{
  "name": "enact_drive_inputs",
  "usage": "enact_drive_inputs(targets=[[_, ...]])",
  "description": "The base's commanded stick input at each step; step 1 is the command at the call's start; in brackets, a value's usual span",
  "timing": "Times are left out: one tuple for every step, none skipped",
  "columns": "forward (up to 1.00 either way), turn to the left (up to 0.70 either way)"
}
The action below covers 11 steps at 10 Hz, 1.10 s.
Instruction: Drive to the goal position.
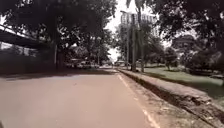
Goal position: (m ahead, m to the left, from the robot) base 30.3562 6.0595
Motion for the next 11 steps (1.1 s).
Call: enact_drive_inputs(targets=[[0.70,0.00],[0.70,0.00],[0.70,0.00],[0.70,0.00],[0.70,0.00],[0.70,0.00],[0.70,0.00],[0.70,0.02],[0.70,0.06],[0.70,0.09],[0.70,0.13]])
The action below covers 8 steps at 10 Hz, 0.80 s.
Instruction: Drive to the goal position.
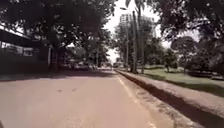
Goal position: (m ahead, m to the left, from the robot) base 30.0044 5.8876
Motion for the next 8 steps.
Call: enact_drive_inputs(targets=[[0.70,0.07],[0.70,0.01],[0.70,0.00],[0.70,0.00],[0.70,0.00],[0.70,0.00],[0.70,0.00],[0.70,0.00]])
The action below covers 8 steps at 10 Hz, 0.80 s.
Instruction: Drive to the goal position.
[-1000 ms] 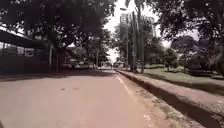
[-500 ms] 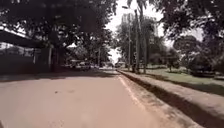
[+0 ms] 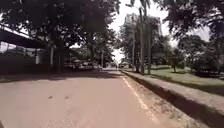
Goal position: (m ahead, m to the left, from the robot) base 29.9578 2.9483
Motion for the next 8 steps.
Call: enact_drive_inputs(targets=[[0.70,0.00],[0.70,0.00],[0.70,0.00],[0.70,0.00],[0.70,0.00],[0.70,-0.03],[0.70,-0.13],[0.70,-0.09]])
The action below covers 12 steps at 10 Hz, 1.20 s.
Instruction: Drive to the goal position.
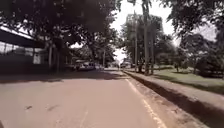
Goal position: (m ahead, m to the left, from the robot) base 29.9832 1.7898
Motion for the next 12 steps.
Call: enact_drive_inputs(targets=[[0.70,0.00],[0.70,0.00],[0.70,0.00],[0.70,0.00],[0.70,0.00],[0.70,0.00],[0.70,0.00],[0.70,0.00],[0.70,0.00],[0.70,0.00],[0.70,0.00],[0.70,0.00]])
